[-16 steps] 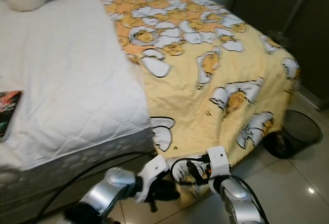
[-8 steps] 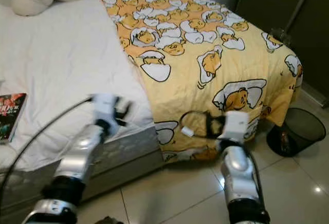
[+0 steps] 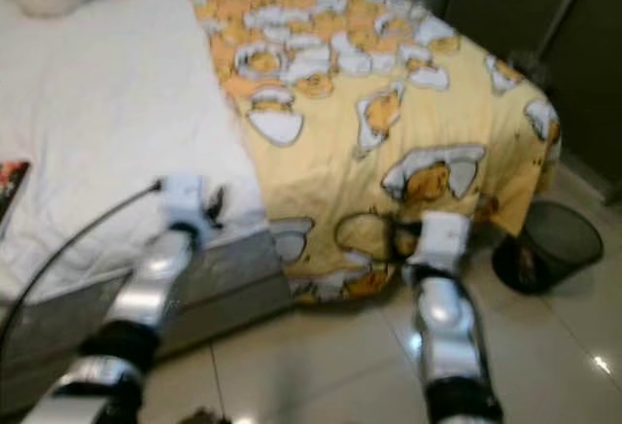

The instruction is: Clean up the room

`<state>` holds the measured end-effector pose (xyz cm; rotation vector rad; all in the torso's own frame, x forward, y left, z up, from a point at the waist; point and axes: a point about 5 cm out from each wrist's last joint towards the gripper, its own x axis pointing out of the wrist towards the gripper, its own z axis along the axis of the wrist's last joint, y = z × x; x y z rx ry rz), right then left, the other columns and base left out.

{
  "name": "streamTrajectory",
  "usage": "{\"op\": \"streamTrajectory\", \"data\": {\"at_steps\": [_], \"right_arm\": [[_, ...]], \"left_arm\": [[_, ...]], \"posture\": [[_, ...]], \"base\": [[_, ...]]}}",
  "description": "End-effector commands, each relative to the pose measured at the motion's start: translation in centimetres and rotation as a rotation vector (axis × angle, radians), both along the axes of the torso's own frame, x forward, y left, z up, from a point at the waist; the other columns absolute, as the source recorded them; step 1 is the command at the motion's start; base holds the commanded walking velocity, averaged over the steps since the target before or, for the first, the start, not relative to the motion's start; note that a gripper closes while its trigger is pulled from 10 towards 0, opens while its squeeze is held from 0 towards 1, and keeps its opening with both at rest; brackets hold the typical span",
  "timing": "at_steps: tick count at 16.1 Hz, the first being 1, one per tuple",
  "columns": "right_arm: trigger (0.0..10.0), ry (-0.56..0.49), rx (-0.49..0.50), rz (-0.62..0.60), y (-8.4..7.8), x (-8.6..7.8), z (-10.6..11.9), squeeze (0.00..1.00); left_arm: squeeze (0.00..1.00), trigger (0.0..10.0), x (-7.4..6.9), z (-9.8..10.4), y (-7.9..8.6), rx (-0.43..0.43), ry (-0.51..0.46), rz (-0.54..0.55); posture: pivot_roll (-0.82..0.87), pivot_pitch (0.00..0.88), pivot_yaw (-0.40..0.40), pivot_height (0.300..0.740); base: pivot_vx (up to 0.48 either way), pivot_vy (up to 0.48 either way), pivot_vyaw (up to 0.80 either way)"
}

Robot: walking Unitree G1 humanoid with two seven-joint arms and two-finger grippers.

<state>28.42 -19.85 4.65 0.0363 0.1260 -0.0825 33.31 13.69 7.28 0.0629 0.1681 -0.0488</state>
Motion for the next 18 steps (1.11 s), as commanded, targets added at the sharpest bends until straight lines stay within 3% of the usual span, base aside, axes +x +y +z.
{"op": "streamTrajectory", "data": {"at_steps": [1, 4, 7, 8, 11, 13, 18], "right_arm": [[10.0, -0.005, -0.022, -0.014, -0.7, -0.2, 0.1, 0.0], [10.0, -0.005, -0.014, 0.006, -0.5, -0.5, -0.1, 0.0], [10.0, -0.037, -0.01, 0.067, -0.1, -0.6, 0.5, 0.0], [10.0, -0.045, -0.007, 0.086, -0.1, -0.7, 0.5, 0.0], [10.0, -0.04, -0.01, 0.108, 0.3, -0.6, 0.5, 0.0], [10.0, -0.034, -0.033, 0.142, 0.8, -0.5, 0.6, 0.0], [10.0, -0.023, -0.012, 0.104, 0.1, -0.9, 0.2, 0.0]], "left_arm": [[0.0, 10.0, 0.1, 0.0, -1.1, -0.01, -0.006, -0.015], [0.0, 10.0, -0.1, -0.3, -1.0, -0.032, -0.008, 0.009], [0.0, 10.0, -0.9, -0.2, -0.4, 0.02, -0.063, -0.008], [0.0, 10.0, -0.8, 0.7, -0.3, -0.042, -0.117, 0.013], [0.0, 10.0, 0.0, 1.4, -1.0, -0.093, -0.122, 0.03], [0.0, 10.0, -0.1, 1.3, -1.3, -0.097, -0.12, 0.021], [0.0, 10.0, 0.2, 1.5, -1.6, -0.058, -0.132, -0.035]], "posture": [[0.0, 0.0, 0.022, 0.74], [-0.01, 0.0, 0.028, 0.74], [-0.01, 0.0, 0.024, 0.74], [0.0, 0.0, 0.019, 0.74], [0.0, 0.0, 0.015, 0.74], [0.0, 0.0, 0.015, 0.74], [-0.02, 0.0, 0.021, 0.74]], "base": [[0.0, -0.42, 0.59], [0.259, -0.401, 0.57], [0.123, 0.0, 0.56], [0.0, 0.0, 0.56], [0.353, -0.318, 0.37], [0.424, 0.0, 0.0], [0.424, 0.0, 0.74]]}}
